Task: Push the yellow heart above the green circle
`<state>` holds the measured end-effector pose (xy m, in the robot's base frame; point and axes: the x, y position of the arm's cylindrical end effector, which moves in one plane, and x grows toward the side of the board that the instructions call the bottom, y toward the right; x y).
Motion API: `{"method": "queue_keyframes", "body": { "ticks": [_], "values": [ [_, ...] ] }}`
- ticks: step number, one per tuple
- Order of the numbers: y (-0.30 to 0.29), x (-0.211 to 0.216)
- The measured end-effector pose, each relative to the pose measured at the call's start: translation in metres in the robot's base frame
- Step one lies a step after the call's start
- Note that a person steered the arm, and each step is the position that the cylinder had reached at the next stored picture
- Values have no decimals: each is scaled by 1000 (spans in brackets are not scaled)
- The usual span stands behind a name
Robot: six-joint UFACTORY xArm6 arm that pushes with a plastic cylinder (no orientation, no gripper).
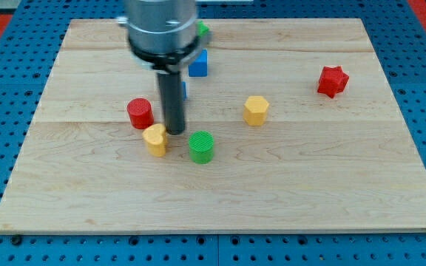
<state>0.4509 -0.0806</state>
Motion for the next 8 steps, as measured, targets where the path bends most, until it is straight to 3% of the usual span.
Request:
{"method": "queue_keyframes", "body": {
  "ticks": [1,3,4,6,8],
  "values": [
    [-1,-43],
    [30,-58],
    [30,-50],
    [117,3],
    [186,1]
  ]
}}
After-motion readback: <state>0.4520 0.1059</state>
